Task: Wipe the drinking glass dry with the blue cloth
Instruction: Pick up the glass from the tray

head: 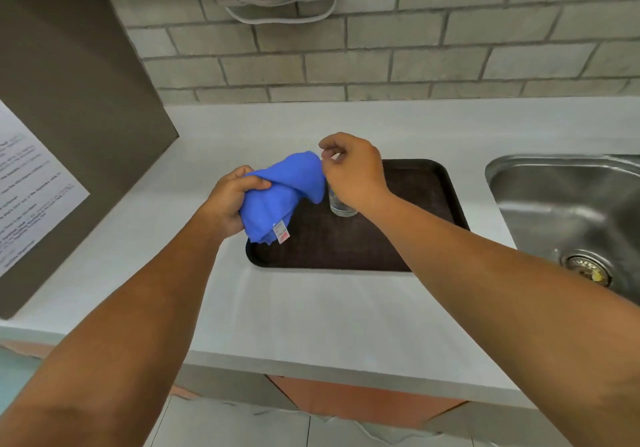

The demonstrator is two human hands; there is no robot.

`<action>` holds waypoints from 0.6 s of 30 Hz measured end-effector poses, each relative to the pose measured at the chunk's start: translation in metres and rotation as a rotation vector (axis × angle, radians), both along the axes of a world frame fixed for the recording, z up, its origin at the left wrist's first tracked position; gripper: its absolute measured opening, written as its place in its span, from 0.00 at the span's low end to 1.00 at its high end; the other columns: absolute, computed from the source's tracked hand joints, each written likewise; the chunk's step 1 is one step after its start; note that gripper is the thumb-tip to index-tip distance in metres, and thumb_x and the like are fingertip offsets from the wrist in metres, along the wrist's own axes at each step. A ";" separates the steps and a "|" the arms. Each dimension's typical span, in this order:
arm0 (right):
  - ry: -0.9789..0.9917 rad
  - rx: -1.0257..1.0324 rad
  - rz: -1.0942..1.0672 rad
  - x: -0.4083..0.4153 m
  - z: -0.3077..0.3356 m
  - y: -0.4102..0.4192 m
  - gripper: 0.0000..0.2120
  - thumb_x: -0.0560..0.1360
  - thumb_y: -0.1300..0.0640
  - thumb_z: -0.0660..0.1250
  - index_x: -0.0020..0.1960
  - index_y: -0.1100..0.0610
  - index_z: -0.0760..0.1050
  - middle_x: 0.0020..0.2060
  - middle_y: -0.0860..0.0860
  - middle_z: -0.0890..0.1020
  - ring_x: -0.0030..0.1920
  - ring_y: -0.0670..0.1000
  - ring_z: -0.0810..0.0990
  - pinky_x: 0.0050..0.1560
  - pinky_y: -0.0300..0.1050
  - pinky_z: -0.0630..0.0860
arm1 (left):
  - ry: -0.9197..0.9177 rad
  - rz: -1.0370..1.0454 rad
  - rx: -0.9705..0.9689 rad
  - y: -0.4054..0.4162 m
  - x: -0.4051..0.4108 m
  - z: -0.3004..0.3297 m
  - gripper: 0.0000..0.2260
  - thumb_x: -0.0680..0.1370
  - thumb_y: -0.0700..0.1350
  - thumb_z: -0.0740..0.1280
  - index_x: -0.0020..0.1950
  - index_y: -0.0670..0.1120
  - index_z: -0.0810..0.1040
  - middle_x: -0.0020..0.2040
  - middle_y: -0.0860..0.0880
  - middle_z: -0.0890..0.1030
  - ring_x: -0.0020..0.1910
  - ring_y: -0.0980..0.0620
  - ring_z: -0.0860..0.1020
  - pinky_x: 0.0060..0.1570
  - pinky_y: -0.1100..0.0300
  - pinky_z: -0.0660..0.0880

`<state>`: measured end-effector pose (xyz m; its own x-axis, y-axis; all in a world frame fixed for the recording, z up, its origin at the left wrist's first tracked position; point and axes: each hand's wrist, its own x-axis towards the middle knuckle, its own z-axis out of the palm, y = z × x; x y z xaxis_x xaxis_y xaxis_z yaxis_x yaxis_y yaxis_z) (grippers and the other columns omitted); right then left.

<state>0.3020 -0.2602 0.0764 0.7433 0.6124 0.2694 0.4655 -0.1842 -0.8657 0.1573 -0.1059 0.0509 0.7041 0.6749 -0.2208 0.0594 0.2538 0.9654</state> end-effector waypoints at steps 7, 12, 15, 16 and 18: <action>0.309 0.003 -0.245 0.047 -0.057 -0.026 0.23 0.68 0.63 0.72 0.62 0.54 0.73 0.56 0.53 0.80 0.46 0.48 0.78 0.45 0.46 0.78 | -0.037 0.175 -0.155 -0.007 0.019 -0.002 0.05 0.74 0.38 0.68 0.49 0.41 0.77 0.50 0.42 0.82 0.49 0.43 0.81 0.48 0.50 0.79; 0.444 -0.164 0.047 0.068 -0.077 -0.012 0.55 0.62 0.60 0.83 0.80 0.51 0.55 0.77 0.52 0.66 0.75 0.55 0.68 0.68 0.51 0.69 | 0.037 0.227 -0.142 -0.005 0.035 -0.001 0.12 0.74 0.40 0.71 0.55 0.40 0.77 0.54 0.39 0.83 0.53 0.41 0.81 0.52 0.48 0.80; 0.450 -0.153 0.167 0.072 -0.081 0.001 0.47 0.60 0.62 0.83 0.73 0.51 0.64 0.66 0.49 0.77 0.67 0.53 0.77 0.63 0.49 0.74 | 0.130 0.256 -0.030 -0.002 0.042 -0.003 0.08 0.74 0.41 0.72 0.49 0.39 0.78 0.48 0.41 0.83 0.46 0.44 0.82 0.46 0.51 0.81; 0.445 -0.142 0.173 0.073 -0.082 0.005 0.43 0.60 0.62 0.83 0.69 0.51 0.66 0.61 0.47 0.79 0.62 0.51 0.79 0.59 0.46 0.75 | 0.166 0.243 0.021 -0.002 0.043 -0.005 0.06 0.74 0.41 0.72 0.44 0.41 0.77 0.44 0.43 0.83 0.43 0.46 0.82 0.41 0.53 0.80; 0.458 -0.093 0.152 0.073 -0.083 0.010 0.37 0.61 0.63 0.82 0.64 0.49 0.69 0.54 0.44 0.80 0.55 0.45 0.81 0.55 0.45 0.76 | 0.209 0.206 0.118 -0.002 0.042 -0.006 0.11 0.73 0.43 0.73 0.35 0.45 0.73 0.37 0.47 0.81 0.37 0.50 0.80 0.32 0.59 0.77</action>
